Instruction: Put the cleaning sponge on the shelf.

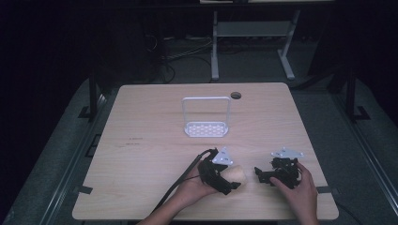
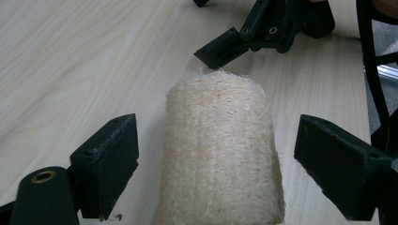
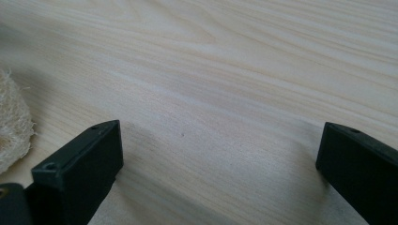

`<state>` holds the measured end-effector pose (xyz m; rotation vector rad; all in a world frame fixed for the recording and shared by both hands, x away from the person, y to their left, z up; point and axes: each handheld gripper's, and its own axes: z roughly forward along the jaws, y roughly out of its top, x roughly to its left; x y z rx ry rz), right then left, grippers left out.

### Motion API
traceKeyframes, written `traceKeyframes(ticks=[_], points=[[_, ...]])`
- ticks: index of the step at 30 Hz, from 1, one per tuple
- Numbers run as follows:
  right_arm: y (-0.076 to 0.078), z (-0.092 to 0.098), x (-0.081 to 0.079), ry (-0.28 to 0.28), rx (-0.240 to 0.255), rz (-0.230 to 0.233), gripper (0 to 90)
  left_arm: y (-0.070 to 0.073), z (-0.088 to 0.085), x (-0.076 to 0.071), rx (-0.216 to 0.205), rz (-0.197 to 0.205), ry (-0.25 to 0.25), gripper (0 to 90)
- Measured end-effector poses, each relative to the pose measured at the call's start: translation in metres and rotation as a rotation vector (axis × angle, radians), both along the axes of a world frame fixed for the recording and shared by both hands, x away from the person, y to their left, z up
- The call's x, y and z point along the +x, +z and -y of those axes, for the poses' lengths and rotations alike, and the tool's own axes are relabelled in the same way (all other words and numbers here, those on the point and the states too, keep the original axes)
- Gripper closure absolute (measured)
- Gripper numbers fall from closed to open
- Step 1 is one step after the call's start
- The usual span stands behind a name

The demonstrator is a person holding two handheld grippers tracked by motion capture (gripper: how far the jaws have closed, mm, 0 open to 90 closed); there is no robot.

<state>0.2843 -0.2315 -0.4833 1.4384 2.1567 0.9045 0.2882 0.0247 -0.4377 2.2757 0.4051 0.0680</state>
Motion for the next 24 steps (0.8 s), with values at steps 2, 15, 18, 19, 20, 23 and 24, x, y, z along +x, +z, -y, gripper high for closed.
traceKeyframes(ticks=[2,15,18,19,20,23,24], points=[[0.000,0.000,0.000,0.000,0.000,0.000,0.7,-0.002,0.003,0.000,0.008,-0.001,-0.003,13.8],[0.000,0.000,0.000,0.000,0.000,0.000,0.7,-0.014,0.013,-0.001,0.053,0.002,-0.007,13.9],[0.000,0.000,0.000,0.000,0.000,0.000,0.7,-0.015,0.013,-0.001,0.060,0.002,-0.009,13.8],[0.000,0.000,0.000,0.000,0.000,0.000,0.7,-0.016,0.014,-0.001,0.065,0.002,-0.007,13.9],[0.000,0.000,0.000,0.000,0.000,0.000,0.7,-0.016,0.014,-0.001,0.065,0.002,-0.007,13.9],[0.000,0.000,0.000,0.000,0.000,0.000,0.7,-0.017,0.014,-0.001,0.075,0.000,-0.015,14.2],[0.000,0.000,0.000,0.000,0.000,0.000,0.7,-0.017,0.015,-0.001,0.078,-0.003,-0.018,14.5]])
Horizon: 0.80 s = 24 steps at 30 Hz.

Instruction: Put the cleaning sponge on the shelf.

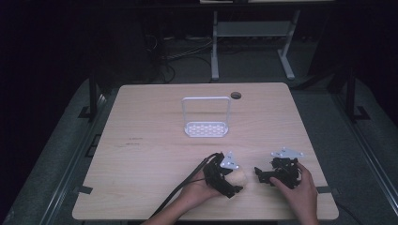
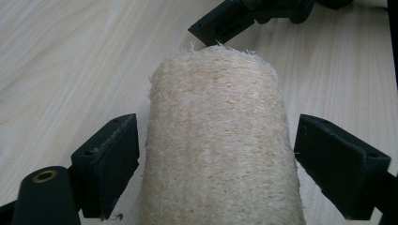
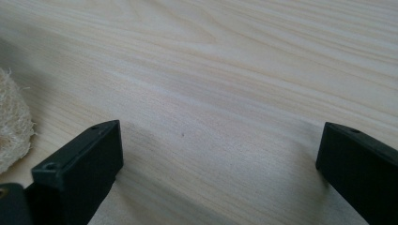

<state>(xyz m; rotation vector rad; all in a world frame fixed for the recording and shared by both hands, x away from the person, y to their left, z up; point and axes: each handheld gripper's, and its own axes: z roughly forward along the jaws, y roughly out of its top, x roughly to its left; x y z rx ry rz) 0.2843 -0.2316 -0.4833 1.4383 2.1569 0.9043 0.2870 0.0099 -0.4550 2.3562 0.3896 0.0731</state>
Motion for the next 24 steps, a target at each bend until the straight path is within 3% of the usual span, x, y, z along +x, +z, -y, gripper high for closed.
traceKeyframes(ticks=[11,24], points=[[0.0000,0.0000,0.0000,0.000,0.000,0.000,0.7,0.0012,-0.0011,-0.0010,-0.006,-0.008,-0.003,27.6],[0.0000,0.0000,0.0000,0.000,0.000,0.000,0.7,0.0052,-0.0040,-0.0016,-0.002,-0.003,-0.005,28.2]])
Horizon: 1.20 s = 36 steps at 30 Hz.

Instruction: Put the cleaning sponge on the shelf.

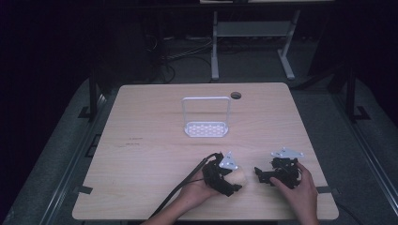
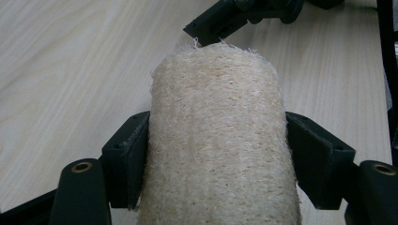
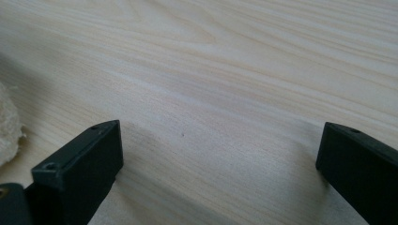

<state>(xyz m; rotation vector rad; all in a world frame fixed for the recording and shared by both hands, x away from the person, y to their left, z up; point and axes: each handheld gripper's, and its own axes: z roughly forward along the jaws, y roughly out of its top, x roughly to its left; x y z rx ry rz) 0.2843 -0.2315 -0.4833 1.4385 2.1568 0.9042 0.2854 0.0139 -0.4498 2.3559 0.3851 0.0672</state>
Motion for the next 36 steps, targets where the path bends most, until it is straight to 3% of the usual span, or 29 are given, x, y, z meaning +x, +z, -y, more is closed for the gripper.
traceKeyframes(ticks=[18,36], points=[[0.000,0.000,0.000,0.000,0.000,0.000,0.7,0.010,-0.016,0.006,-0.016,0.009,0.026,28.3],[0.000,0.000,0.000,0.000,0.000,0.000,0.7,0.018,-0.038,0.020,-0.032,0.021,0.089,28.3]])
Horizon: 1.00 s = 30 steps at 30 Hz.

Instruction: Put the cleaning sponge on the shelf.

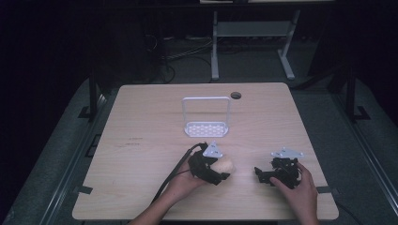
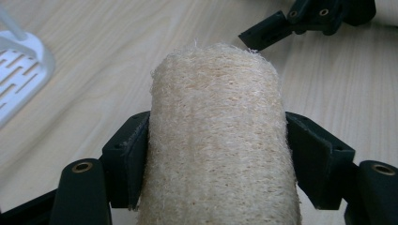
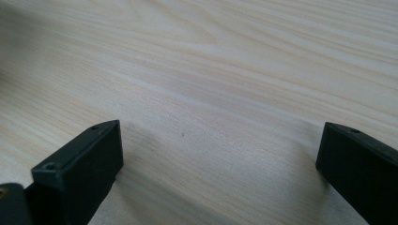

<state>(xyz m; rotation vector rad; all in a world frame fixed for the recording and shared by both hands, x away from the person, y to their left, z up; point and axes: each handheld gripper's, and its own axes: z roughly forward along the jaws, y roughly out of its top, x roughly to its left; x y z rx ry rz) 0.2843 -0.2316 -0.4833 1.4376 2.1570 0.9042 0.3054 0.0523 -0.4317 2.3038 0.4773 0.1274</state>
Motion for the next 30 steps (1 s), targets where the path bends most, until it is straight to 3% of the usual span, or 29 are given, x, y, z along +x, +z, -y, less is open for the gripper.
traceKeyframes(ticks=[30], points=[[0.000,0.000,0.000,0.000,0.000,0.000,0.7,0.007,-0.027,0.032,0.003,0.022,0.123,28.3]])
